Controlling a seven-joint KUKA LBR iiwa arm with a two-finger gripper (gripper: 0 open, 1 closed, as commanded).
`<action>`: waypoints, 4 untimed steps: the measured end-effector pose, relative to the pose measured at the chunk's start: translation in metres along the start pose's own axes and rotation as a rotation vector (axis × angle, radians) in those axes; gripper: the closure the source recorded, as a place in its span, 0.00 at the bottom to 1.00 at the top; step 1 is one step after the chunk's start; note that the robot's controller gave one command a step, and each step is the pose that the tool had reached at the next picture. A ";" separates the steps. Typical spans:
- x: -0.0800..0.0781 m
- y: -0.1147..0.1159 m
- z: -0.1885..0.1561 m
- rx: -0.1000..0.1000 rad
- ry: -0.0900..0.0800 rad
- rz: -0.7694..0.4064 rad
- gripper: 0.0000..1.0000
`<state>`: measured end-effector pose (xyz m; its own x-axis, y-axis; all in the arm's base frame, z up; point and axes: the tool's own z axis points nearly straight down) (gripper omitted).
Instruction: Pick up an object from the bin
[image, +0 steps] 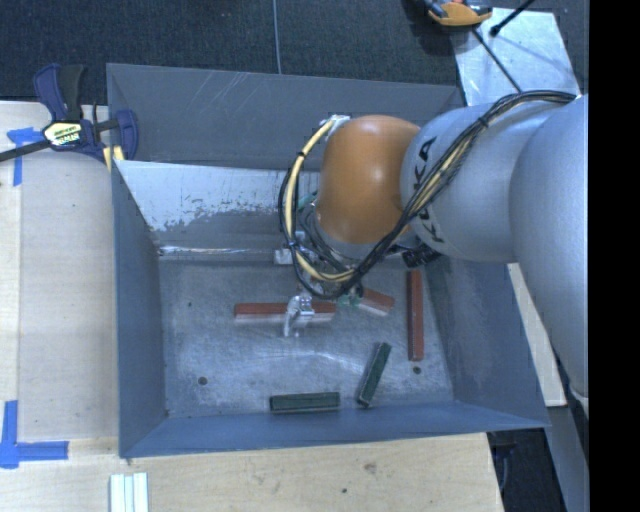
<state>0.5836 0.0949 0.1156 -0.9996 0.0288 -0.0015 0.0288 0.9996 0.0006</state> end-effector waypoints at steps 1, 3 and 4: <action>-0.018 -0.003 -0.011 0.000 -0.003 -0.031 0.00; -0.017 -0.013 0.036 -0.005 -0.028 0.066 1.00; -0.017 -0.013 0.036 -0.005 -0.028 0.067 1.00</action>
Offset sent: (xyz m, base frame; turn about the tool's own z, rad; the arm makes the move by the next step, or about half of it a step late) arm 0.0258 -0.0200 -0.0456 0.0320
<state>0.6003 0.0811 0.0792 -0.9950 0.0953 -0.0288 0.0951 0.9954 0.0067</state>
